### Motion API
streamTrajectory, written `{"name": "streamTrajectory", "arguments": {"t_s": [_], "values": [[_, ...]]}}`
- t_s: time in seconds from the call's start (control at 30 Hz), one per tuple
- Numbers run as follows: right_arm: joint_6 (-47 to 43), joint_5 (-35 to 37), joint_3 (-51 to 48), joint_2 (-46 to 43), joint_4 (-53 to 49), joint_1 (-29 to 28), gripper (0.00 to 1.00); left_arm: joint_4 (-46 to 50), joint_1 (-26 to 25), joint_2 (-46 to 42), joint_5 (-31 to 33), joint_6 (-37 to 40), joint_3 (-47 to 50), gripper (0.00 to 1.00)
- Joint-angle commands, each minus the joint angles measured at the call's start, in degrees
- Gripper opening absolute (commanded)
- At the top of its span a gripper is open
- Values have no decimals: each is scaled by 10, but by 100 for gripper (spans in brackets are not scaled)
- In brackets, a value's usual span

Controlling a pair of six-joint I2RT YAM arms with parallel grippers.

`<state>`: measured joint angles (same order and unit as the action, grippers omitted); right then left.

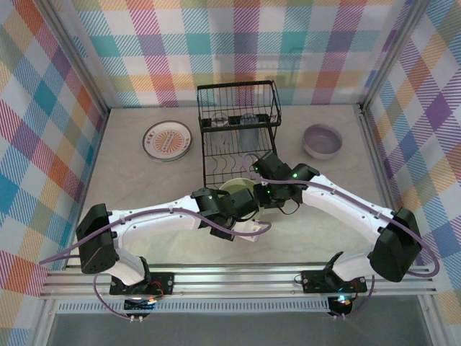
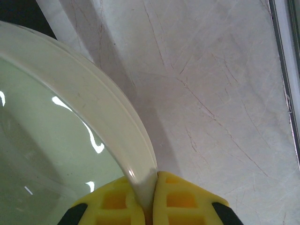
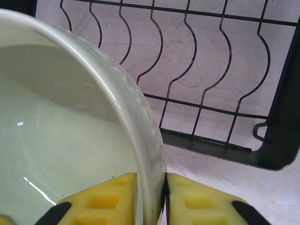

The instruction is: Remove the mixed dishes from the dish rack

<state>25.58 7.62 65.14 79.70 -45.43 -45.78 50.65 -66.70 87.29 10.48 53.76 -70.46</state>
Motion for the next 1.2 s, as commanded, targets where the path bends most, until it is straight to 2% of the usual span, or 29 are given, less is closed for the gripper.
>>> {"name": "streamTrajectory", "arguments": {"t_s": [0.0,0.23,0.43,0.53,0.77,0.8,0.97,1.0,1.03,1.17], "values": [[2,-5,4,7,-1,-5,17,-47,-8,-13,35,2,-23,0],[8,-11,-5,4,3,-4,0,-59,-8,-13,46,2,-18,0],[13,-3,-12,-10,8,-5,0,-70,-8,-15,52,2,-14,0],[9,8,-9,-11,6,-4,0,-75,-8,-12,55,2,-14,6],[-6,19,12,-2,3,19,0,-73,-8,14,69,3,-35,25],[-7,19,14,-2,3,22,0,-72,-8,17,70,3,-37,30],[-18,17,27,1,0,40,0,-92,-8,12,71,-1,-33,72],[-20,17,28,1,-1,43,0,-98,-8,8,68,-1,-30,81],[-21,16,28,1,0,47,0,-107,-8,3,64,-1,-26,99],[-24,7,29,1,5,67,0,-130,-8,-6,52,3,-20,100]]}}
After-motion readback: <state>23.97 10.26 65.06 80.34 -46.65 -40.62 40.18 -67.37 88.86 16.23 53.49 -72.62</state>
